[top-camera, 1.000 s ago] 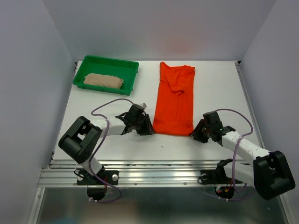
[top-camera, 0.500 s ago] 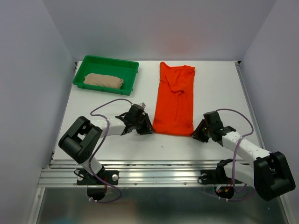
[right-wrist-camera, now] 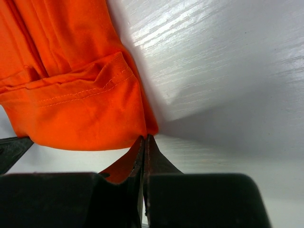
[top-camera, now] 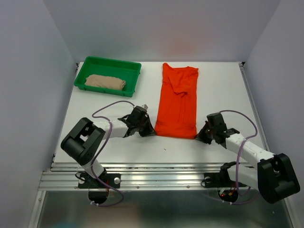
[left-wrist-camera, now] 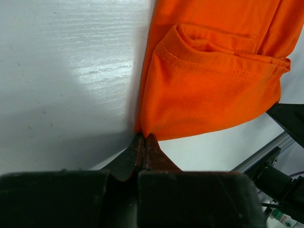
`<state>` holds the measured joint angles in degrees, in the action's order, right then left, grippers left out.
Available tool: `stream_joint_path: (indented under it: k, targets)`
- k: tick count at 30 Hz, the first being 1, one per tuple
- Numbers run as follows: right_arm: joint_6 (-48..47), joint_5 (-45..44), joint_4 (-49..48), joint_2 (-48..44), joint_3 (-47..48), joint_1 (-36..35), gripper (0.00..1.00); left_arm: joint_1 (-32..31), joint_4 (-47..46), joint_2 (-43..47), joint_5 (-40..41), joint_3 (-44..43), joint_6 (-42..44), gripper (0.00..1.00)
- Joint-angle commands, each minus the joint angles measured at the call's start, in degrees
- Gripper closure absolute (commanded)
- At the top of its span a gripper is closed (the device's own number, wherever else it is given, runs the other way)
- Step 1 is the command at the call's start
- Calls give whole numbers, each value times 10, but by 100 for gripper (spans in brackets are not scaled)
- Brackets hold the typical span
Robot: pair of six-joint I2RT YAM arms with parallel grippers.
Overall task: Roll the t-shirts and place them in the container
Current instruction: Roll the T-shirt to the center of the board.
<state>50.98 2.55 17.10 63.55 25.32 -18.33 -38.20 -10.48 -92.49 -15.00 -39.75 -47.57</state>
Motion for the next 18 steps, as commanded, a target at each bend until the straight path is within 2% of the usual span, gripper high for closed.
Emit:
stream_joint_path:
  k: [1, 9, 11, 12, 13, 14, 15, 18]
  targets:
    - [-2, -14, -14, -11, -2, 5, 99, -3, 5, 21, 14, 2, -3, 100]
    - [-13, -22, 10, -17, 20, 5, 99, -3, 33, 55, 26, -10, -8, 100]
    - [-31, -23, 34, -13, 32, 5, 93, -3, 38, 54, 29, -11, -7, 100]
    - [-41, -41, 43, -14, 37, 5, 86, -3, 38, 52, 28, -11, -5, 100]
    - [-54, -50, 55, -18, 43, 5, 74, -3, 38, 50, 27, -9, -4, 100]
    - [-63, -58, 68, -32, 58, 5, 46, -3, 38, 48, 26, -9, -4, 100]
    - [-71, -66, 89, -40, 67, 5, 37, -3, 39, 44, 26, -7, -4, 100]
    - [-97, -83, 124, -58, 119, 5, 34, -4, 35, 42, 23, -2, -6, 100]
